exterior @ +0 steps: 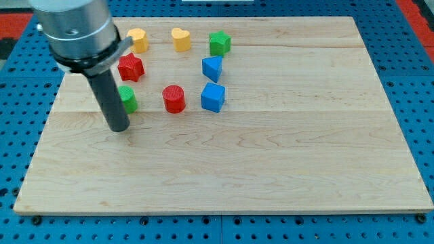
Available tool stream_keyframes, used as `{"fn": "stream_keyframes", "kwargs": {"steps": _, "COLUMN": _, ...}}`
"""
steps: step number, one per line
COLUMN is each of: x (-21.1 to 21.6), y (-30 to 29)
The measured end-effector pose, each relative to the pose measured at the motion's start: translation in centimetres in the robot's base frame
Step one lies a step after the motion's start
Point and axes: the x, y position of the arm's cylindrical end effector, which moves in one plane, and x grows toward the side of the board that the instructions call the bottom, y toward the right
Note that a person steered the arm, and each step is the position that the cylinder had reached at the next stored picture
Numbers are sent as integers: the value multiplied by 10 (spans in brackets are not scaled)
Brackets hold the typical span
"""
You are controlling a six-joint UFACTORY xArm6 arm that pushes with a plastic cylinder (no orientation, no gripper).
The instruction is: Slide the red star a bit right
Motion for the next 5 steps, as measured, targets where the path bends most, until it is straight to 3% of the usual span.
{"fn": "stream_keyframes", "kwargs": {"steps": 1, "x": -1, "y": -43}}
{"fn": "stream_keyframes", "kwargs": {"steps": 2, "x": -58, "y": -103}}
{"fn": "stream_keyframes", "kwargs": {"steps": 3, "x": -113, "y": -85}}
{"fn": "stream_keyframes", "kwargs": {"steps": 5, "x": -136, "y": -24}}
